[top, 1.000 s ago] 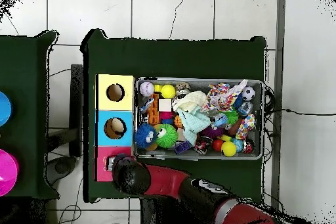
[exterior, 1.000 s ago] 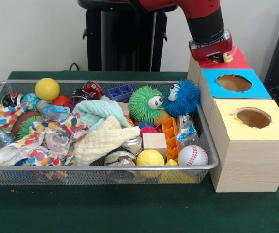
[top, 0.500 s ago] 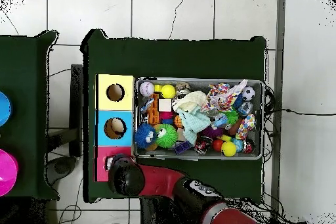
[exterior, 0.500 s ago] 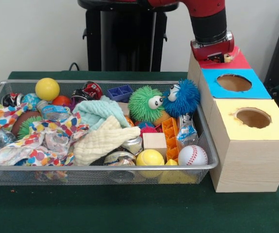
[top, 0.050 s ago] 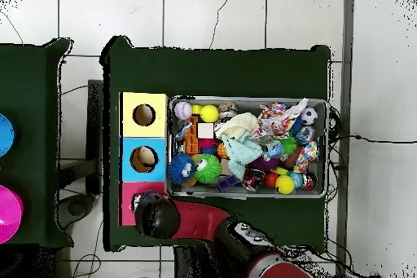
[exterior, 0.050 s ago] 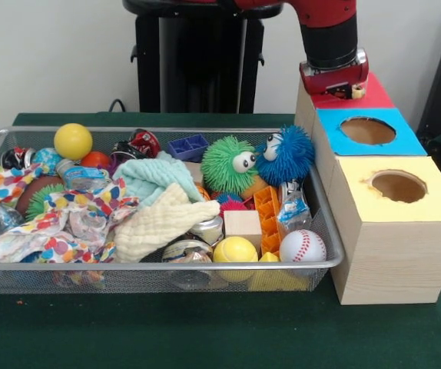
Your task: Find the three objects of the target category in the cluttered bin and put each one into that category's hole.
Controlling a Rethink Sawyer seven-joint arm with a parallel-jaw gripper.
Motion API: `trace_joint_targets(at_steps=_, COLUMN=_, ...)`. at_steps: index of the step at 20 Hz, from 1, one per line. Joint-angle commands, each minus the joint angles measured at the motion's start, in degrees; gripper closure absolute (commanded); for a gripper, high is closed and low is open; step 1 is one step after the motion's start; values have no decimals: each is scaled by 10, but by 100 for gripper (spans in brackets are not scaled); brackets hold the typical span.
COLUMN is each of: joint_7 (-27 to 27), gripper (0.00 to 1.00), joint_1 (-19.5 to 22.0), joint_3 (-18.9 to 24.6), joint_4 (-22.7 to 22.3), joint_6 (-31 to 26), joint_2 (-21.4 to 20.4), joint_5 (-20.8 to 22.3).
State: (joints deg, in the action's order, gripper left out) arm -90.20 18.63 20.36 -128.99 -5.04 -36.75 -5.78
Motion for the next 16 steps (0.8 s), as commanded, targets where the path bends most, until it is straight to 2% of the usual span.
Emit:
trace_joint_targets(at_steps=1, joint_7=-65, gripper=0, joint_1=6, joint_3=-99, joint_4=28, joint_6=-144, joint_2=-41, joint_5=1)
trace_joint_targets(at_steps=4, joint_7=-71, gripper=0, joint_1=-5, joint_3=-110, joint_4=31, joint_6=-196, joint_2=-74, joint_5=-2)
trace_joint_targets(at_steps=7, joint_7=-77, gripper=0, joint_1=-10, joint_3=-116, joint_4=28, joint_6=-218, joint_2=-91, joint_5=1)
trace_joint_targets(at_steps=15, joint_7=-90, gripper=0, joint_1=-14, joint_3=-114, joint_4=27, joint_6=-228, joint_2=-106, joint_5=0)
trace_joint_targets(at_steps=16, joint_7=-89, gripper=0, joint_1=-12, joint_3=-111, joint_4=25, joint_6=-214, joint_2=-107, joint_5=3)
